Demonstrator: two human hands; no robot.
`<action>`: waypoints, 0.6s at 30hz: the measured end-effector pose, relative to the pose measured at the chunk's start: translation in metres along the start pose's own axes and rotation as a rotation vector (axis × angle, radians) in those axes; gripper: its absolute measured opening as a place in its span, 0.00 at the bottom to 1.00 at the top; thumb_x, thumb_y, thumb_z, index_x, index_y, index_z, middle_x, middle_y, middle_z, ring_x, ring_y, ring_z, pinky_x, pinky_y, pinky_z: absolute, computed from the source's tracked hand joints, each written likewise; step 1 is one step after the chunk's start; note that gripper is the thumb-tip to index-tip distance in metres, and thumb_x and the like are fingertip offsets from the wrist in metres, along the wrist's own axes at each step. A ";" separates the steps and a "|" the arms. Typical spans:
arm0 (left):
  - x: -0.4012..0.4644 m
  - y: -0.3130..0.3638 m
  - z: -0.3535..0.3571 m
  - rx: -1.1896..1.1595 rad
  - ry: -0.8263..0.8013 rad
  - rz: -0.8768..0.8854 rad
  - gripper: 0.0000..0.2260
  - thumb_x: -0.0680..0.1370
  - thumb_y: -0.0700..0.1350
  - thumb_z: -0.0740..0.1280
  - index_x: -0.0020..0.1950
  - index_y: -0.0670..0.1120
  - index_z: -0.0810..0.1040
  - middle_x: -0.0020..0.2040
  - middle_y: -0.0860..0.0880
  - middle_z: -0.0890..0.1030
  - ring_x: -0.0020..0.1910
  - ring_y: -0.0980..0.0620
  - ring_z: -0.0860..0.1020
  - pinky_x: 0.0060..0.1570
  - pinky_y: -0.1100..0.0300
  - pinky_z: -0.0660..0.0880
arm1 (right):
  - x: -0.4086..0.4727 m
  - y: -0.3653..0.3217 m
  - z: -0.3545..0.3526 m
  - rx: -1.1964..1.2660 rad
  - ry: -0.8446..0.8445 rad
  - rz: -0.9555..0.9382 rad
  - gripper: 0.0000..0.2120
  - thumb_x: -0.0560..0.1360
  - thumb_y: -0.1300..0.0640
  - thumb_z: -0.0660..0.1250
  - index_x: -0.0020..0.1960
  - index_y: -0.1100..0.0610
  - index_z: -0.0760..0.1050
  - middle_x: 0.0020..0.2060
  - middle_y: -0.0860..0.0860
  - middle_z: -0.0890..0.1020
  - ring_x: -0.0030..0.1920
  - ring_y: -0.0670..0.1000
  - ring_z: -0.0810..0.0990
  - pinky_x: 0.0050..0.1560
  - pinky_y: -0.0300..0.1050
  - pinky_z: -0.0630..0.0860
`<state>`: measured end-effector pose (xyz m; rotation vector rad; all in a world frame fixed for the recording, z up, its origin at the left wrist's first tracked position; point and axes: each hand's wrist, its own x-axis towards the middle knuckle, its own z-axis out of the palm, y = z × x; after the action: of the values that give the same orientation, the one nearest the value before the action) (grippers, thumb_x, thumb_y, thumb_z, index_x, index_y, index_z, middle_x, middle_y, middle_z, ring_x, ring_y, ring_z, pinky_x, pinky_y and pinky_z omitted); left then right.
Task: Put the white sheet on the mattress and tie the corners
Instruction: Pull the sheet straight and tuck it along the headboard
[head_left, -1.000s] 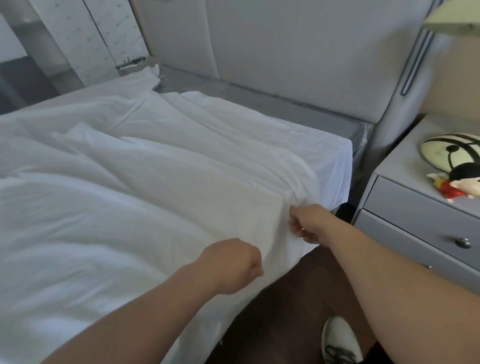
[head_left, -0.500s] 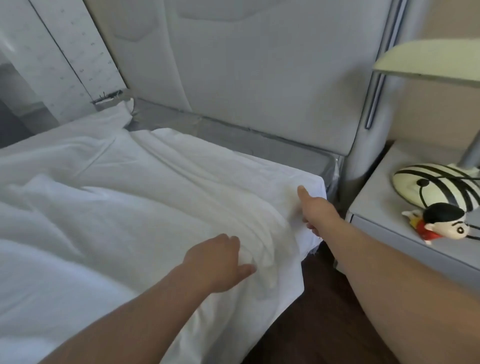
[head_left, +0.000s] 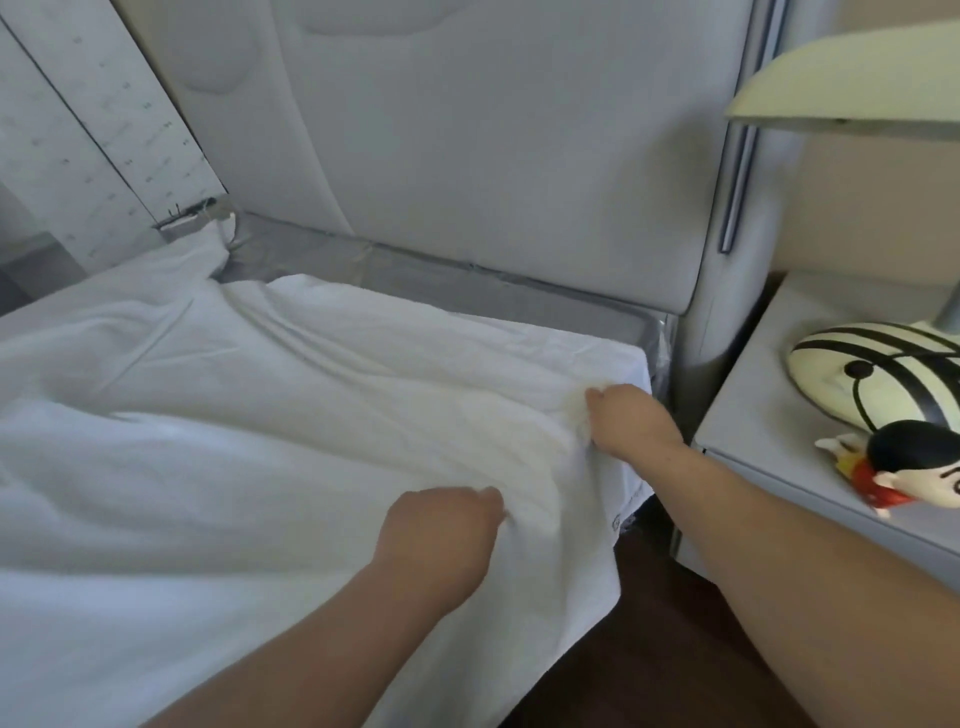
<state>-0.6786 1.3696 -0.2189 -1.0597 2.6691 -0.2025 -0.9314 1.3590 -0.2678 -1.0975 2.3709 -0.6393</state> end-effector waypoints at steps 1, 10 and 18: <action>0.007 0.002 -0.006 -0.025 0.032 -0.024 0.06 0.85 0.46 0.56 0.48 0.51 0.64 0.35 0.52 0.65 0.37 0.46 0.70 0.38 0.54 0.64 | 0.006 0.004 -0.009 0.003 0.039 0.015 0.18 0.85 0.57 0.50 0.67 0.63 0.72 0.60 0.63 0.78 0.61 0.63 0.78 0.57 0.54 0.75; 0.015 0.019 -0.008 -0.107 0.050 0.010 0.15 0.85 0.59 0.54 0.58 0.49 0.71 0.56 0.50 0.72 0.56 0.45 0.74 0.48 0.50 0.76 | 0.005 0.017 -0.033 0.023 -0.039 0.208 0.35 0.82 0.33 0.45 0.61 0.58 0.79 0.60 0.61 0.81 0.62 0.62 0.79 0.67 0.55 0.73; -0.003 0.014 0.008 -0.028 -0.027 -0.030 0.14 0.85 0.54 0.60 0.66 0.47 0.69 0.58 0.48 0.76 0.54 0.46 0.77 0.43 0.53 0.69 | -0.017 0.001 0.000 -0.013 -0.092 -0.002 0.15 0.84 0.57 0.53 0.62 0.63 0.75 0.62 0.58 0.77 0.61 0.59 0.77 0.58 0.49 0.74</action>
<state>-0.6829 1.3816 -0.2293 -1.1029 2.6404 -0.1561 -0.9218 1.3728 -0.2649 -1.1113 2.2985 -0.5627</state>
